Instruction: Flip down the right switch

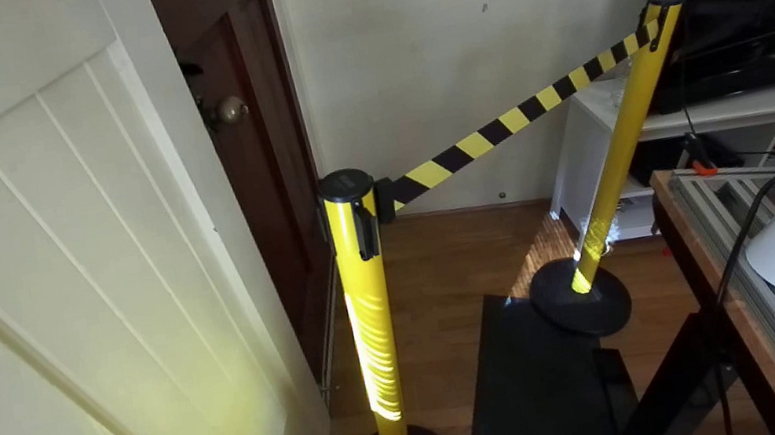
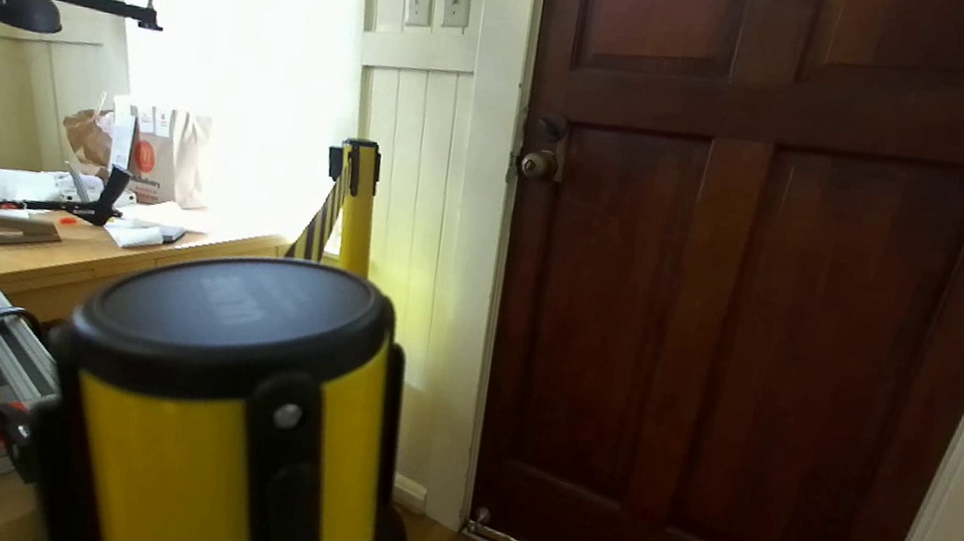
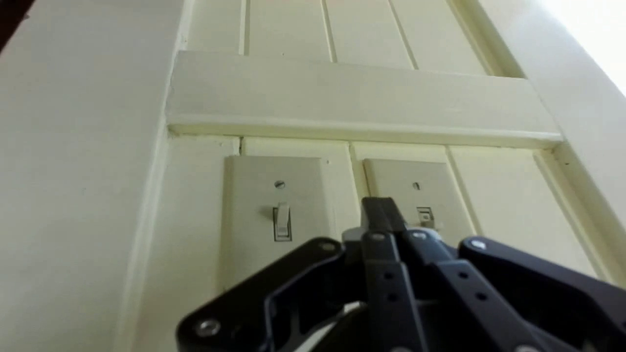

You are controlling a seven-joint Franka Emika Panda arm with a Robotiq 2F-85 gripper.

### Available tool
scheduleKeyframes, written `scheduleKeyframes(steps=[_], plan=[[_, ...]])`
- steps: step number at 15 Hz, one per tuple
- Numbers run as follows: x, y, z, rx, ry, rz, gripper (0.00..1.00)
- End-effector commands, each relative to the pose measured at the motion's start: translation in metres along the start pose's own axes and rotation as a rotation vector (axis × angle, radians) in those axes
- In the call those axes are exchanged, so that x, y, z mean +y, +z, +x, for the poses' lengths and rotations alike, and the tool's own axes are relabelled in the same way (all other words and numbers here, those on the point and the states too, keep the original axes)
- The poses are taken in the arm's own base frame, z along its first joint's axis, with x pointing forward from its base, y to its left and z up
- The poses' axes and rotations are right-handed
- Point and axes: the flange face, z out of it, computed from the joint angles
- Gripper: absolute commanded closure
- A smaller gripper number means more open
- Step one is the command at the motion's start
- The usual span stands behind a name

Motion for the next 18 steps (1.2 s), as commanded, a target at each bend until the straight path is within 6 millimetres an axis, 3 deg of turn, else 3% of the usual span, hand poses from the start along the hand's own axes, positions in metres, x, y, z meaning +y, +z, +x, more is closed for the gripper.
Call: scheduleKeyframes(steps=[1,6,7,9,13,18], plan=[[-0.007,-0.025,-0.006,-0.046,0.009,0.019,1.00],[-0.012,-0.048,-0.016,-0.096,0.018,0.060,1.00],[-0.013,-0.053,-0.017,-0.101,0.028,0.069,0.74],[-0.013,-0.067,-0.022,-0.112,0.046,0.064,0.67],[-0.010,-0.095,-0.038,-0.156,0.090,0.010,0.39],[-0.005,-0.100,-0.078,-0.282,0.239,-0.033,0.02]])
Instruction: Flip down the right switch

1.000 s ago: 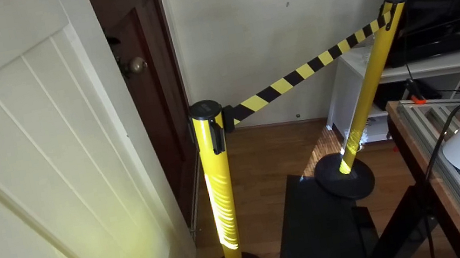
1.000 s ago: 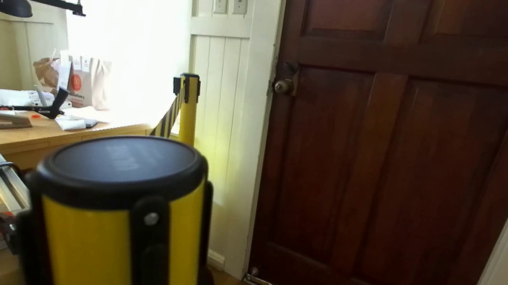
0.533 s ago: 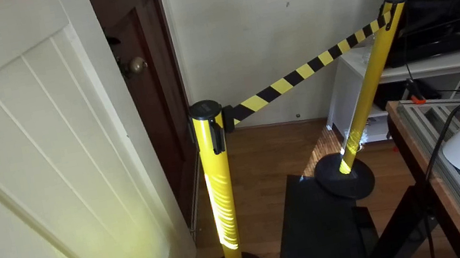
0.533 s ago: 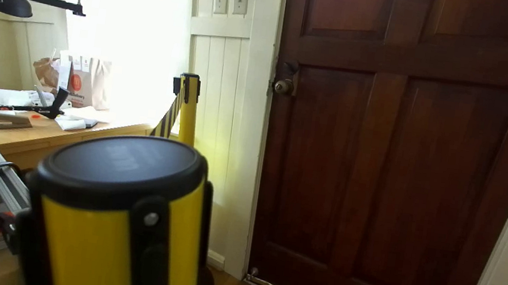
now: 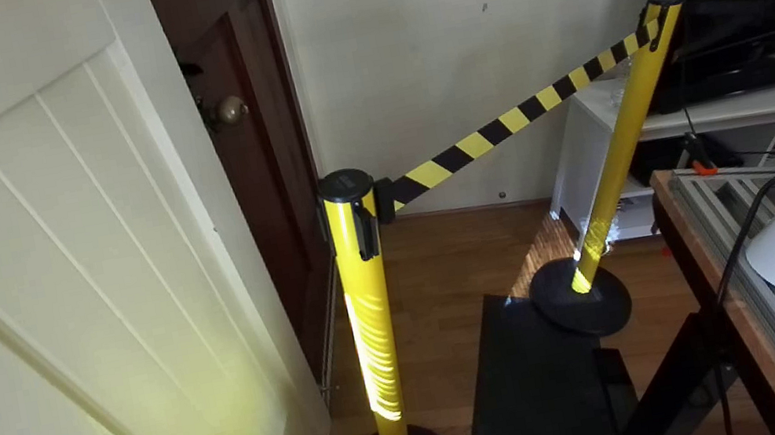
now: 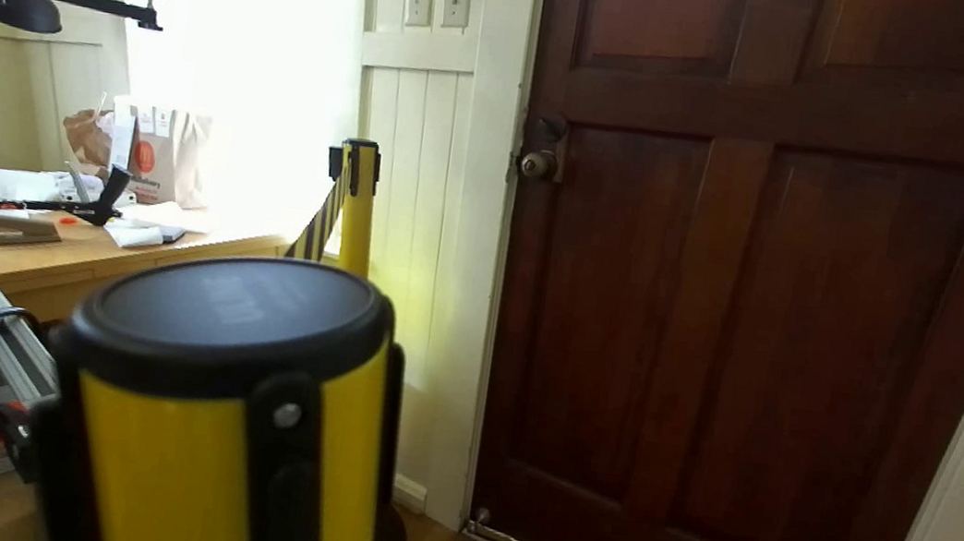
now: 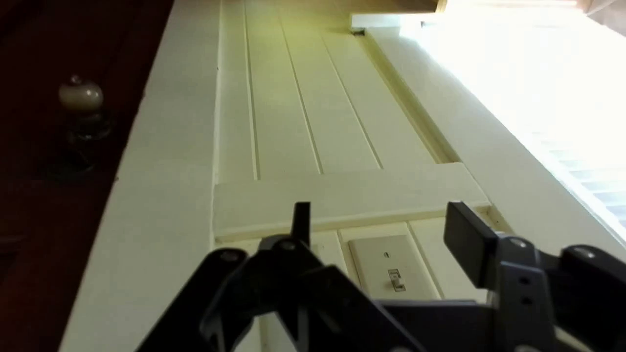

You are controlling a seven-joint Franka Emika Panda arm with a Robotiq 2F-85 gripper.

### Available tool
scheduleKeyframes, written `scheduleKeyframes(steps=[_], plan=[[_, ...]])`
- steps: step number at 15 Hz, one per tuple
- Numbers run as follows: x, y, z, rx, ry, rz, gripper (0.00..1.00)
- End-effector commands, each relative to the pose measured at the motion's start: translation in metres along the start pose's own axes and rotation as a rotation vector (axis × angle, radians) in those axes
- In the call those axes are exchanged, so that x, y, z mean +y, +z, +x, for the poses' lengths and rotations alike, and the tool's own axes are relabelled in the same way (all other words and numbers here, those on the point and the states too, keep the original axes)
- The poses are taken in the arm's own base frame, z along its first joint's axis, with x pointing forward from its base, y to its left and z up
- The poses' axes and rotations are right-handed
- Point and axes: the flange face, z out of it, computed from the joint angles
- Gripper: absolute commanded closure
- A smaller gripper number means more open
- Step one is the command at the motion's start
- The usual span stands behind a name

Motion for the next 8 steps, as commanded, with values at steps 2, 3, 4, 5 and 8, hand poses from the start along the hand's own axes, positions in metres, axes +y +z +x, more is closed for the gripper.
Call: scheduleKeyframes(steps=[2,3,4,5,8], plan=[[0.004,0.004,-0.012,-0.041,0.046,-0.016,0.13],[0.005,0.006,-0.016,-0.053,0.057,-0.018,0.07],[0.005,0.007,-0.019,-0.060,0.062,-0.018,0.02],[0.005,0.007,-0.021,-0.065,0.064,-0.018,0.02],[0.005,0.007,-0.022,-0.068,0.066,-0.018,0.02]])
